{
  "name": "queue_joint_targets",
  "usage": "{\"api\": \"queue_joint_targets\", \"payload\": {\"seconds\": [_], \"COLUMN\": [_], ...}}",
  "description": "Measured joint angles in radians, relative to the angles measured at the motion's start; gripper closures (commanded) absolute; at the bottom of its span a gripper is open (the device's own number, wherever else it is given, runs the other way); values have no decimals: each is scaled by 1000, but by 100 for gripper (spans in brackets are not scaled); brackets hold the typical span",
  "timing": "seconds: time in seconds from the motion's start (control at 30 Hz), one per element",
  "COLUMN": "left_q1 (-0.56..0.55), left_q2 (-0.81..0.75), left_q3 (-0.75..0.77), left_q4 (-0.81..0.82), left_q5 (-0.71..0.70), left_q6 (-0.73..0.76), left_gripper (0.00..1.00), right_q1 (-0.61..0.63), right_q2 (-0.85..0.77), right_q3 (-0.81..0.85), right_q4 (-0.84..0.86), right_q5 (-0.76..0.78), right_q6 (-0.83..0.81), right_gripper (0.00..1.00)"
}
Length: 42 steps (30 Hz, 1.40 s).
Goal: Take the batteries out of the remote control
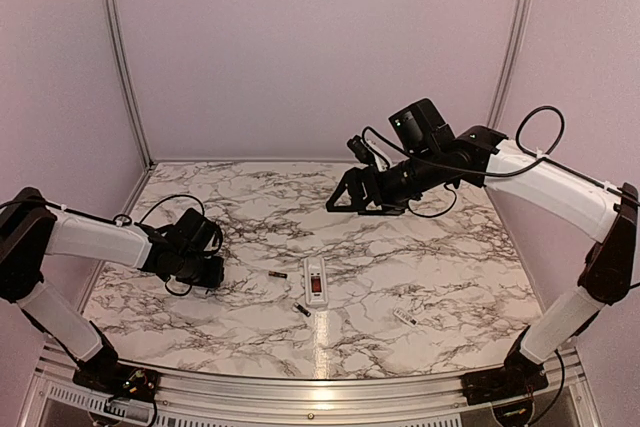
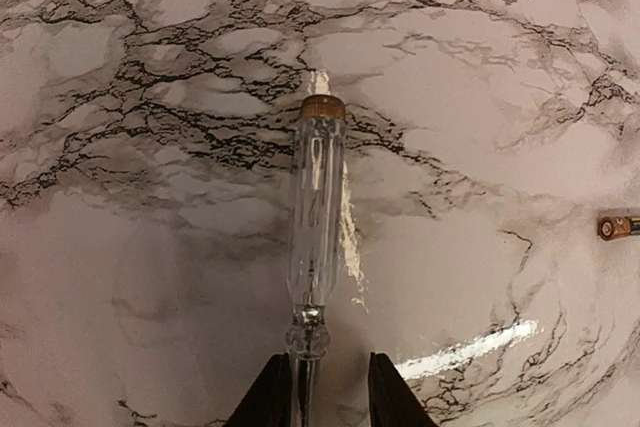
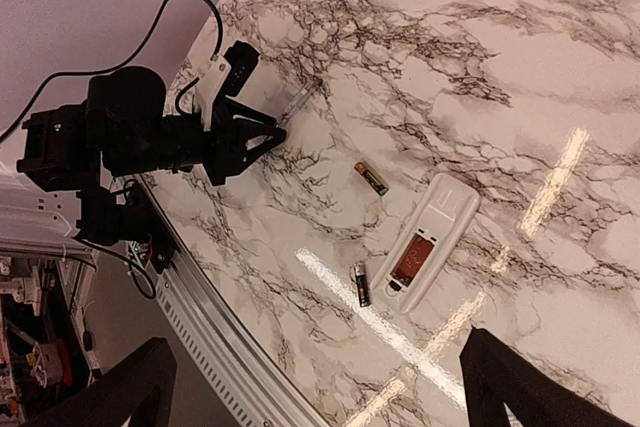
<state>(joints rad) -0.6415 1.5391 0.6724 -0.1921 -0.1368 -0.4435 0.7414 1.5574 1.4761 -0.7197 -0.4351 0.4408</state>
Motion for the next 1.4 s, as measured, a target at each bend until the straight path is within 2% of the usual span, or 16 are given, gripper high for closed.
{"api": "queue_joint_targets", "payload": {"seconds": [0.17, 0.3, 0.37, 0.5, 0.53, 0.73, 1.17, 1.3, 1.4], "left_q1": [0, 0, 0, 0, 0, 0, 32, 61, 74], "left_q2": [0, -2, -10, -64, -89, -255, -460, -484, -500], "left_q3": [0, 2, 2, 2, 2, 2, 10, 15, 10], "left_q4": [5, 4, -3, -18, -21, -23, -31, -16, 26], "left_q5": [10, 13, 12, -4, -11, -74, -281, -370, -415], "left_q6": [-3, -6, -9, -5, -3, 25, 207, 252, 286], "left_gripper": [60, 46, 35, 5, 2, 1, 1, 1, 1], "right_q1": [0, 0, 0, 0, 0, -8, -31, -33, -33], "right_q2": [0, 0, 0, 0, 0, -8, -54, -105, -172], "right_q3": [0, -2, -2, -2, -2, -2, -2, -6, -59], "right_q4": [0, 0, 0, 0, 0, -3, -20, 30, 128], "right_q5": [0, 0, 1, 2, 4, 13, 111, 184, 263], "right_q6": [0, -3, -5, -8, -8, -21, -79, -109, -121], "right_gripper": [2, 2, 2, 2, 1, 2, 2, 2, 1]}}
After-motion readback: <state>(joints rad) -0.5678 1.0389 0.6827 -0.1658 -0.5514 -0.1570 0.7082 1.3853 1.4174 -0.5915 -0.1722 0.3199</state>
